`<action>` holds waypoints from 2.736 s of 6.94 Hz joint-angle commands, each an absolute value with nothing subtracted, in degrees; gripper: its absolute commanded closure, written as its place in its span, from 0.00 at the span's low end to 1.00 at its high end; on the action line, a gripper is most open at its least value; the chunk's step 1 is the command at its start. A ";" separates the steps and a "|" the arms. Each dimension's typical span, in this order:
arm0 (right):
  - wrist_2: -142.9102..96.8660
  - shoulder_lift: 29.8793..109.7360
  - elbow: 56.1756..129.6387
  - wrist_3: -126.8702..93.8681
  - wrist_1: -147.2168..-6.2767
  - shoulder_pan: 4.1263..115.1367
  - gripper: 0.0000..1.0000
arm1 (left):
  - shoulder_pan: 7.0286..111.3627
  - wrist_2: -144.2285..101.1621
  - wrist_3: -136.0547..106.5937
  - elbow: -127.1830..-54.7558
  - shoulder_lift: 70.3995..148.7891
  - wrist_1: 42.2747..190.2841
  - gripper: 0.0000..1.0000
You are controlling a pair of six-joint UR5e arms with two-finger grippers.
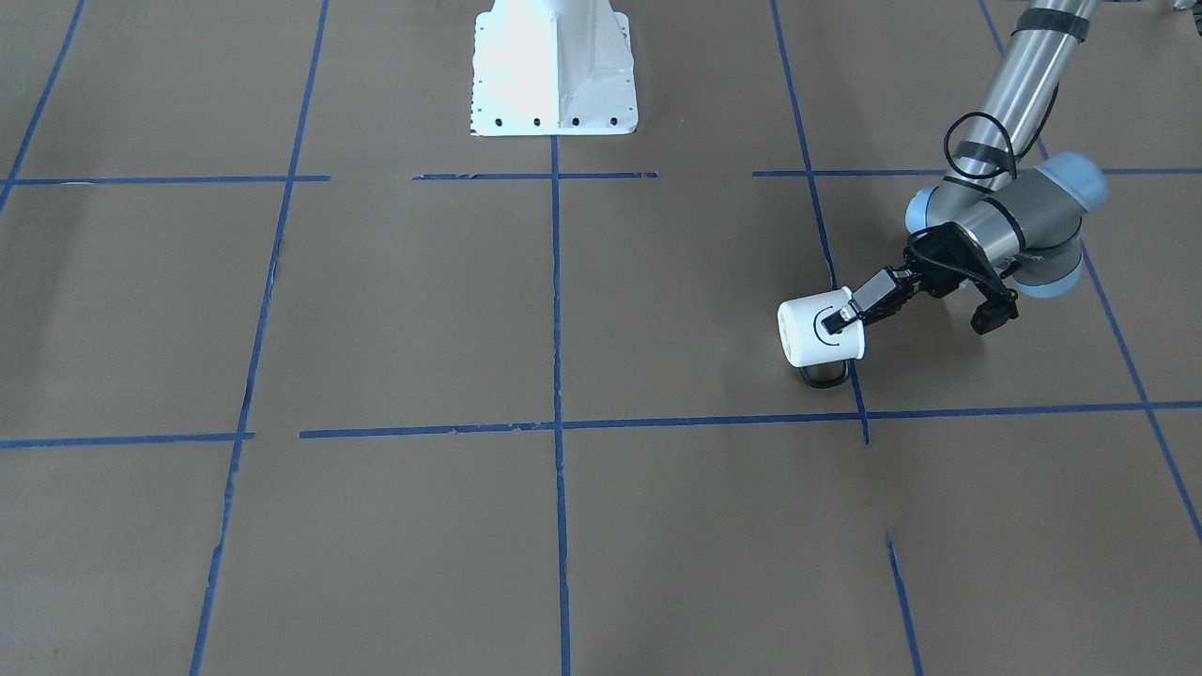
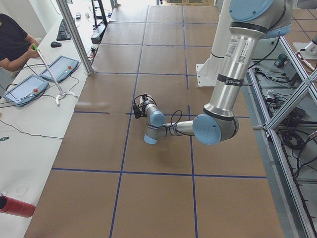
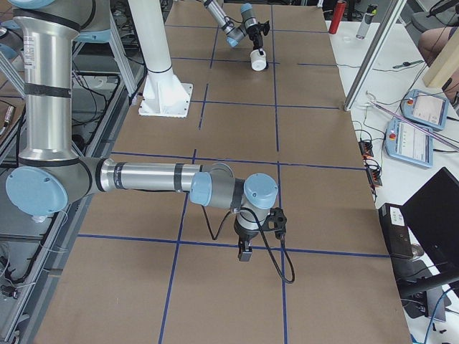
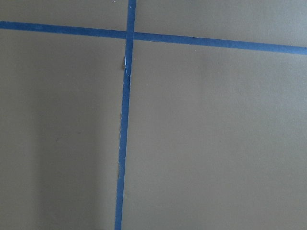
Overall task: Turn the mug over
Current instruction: 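Close the left gripper on the rim of the white mug, then lift the mug with the left gripper and carry it toward the table center, then rotate the mug upright with the left gripper and lower it onto the table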
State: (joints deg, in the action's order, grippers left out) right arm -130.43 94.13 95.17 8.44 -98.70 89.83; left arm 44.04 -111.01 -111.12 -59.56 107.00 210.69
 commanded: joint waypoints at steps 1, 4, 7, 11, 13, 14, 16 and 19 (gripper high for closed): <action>-130.43 94.13 95.10 8.44 -98.70 89.82 0.00 | 44.38 -111.01 -112.40 -62.12 106.70 211.29 1.00; -130.43 94.13 95.10 8.44 -98.70 89.82 0.00 | 44.21 -110.83 -116.89 -67.31 106.96 207.98 1.00; -130.43 94.13 95.19 8.44 -98.70 89.82 0.00 | 43.60 -110.66 -115.84 -80.67 116.58 169.14 1.00; -130.43 94.13 95.19 8.44 -98.70 89.82 0.00 | 37.54 -104.87 -102.61 -85.60 131.61 125.01 1.00; -130.43 94.13 95.19 8.44 -98.70 89.82 0.00 | 32.20 -99.71 -96.36 -84.64 139.81 104.48 1.00; -130.43 94.13 95.19 8.44 -98.70 89.82 0.00 | 30.25 -98.36 -95.98 -80.98 143.14 99.63 1.00; -130.43 94.13 95.19 8.44 -98.70 89.82 0.00 | 29.45 -98.09 -92.47 -72.36 149.49 92.83 1.00; -130.43 94.13 95.19 8.44 -98.70 89.82 0.00 | 27.42 -95.89 -89.74 -71.02 150.12 90.62 1.00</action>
State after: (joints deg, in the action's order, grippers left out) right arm -130.43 94.13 95.19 8.44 -98.70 89.83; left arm 27.91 -96.33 -90.19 -71.51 149.82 91.09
